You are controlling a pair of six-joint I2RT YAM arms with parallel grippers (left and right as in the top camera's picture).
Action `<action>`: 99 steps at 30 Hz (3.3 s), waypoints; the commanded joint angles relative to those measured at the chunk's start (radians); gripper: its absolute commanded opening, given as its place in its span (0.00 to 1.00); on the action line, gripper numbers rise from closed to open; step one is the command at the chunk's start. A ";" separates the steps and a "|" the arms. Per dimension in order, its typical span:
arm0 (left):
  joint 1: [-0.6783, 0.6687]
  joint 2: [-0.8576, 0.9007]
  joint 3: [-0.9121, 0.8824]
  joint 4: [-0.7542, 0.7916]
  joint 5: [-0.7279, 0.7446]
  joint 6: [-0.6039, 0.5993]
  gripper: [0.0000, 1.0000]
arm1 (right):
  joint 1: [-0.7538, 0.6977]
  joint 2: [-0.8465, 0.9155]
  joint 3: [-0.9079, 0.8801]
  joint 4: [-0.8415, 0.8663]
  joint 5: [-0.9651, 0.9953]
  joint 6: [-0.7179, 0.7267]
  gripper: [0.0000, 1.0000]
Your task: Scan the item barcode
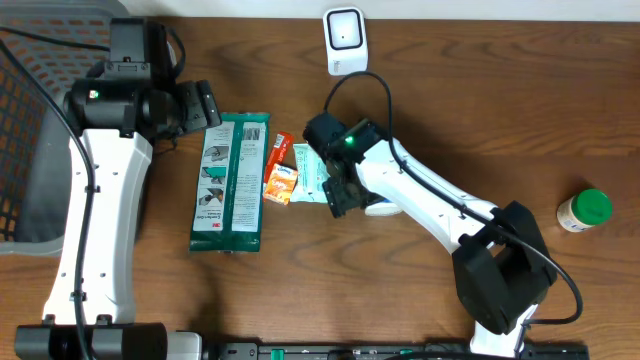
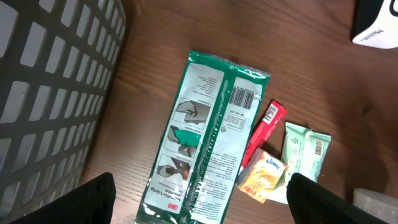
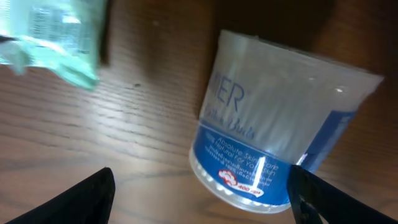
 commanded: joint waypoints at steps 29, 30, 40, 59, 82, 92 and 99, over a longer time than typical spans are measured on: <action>0.003 0.008 -0.002 -0.002 0.006 0.006 0.88 | -0.067 -0.007 -0.019 0.010 0.060 0.126 0.89; 0.003 0.008 -0.002 -0.002 0.006 0.006 0.88 | -0.067 -0.007 -0.016 0.011 0.060 0.126 0.89; 0.003 0.008 -0.002 -0.002 0.006 0.006 0.88 | -0.074 -0.005 -0.032 0.026 0.060 0.191 0.99; 0.003 0.008 -0.002 -0.002 0.006 0.006 0.88 | -0.093 -0.001 -0.038 0.031 0.183 0.160 0.97; 0.003 0.008 -0.002 -0.002 0.006 0.006 0.88 | -0.134 0.001 -0.148 0.104 0.116 0.134 0.72; 0.003 0.008 -0.002 -0.002 0.006 0.006 0.88 | -0.193 0.001 -0.148 0.130 0.022 0.105 0.77; 0.003 0.008 -0.002 -0.002 0.006 0.006 0.88 | -0.212 0.001 -0.148 0.173 0.007 0.063 0.81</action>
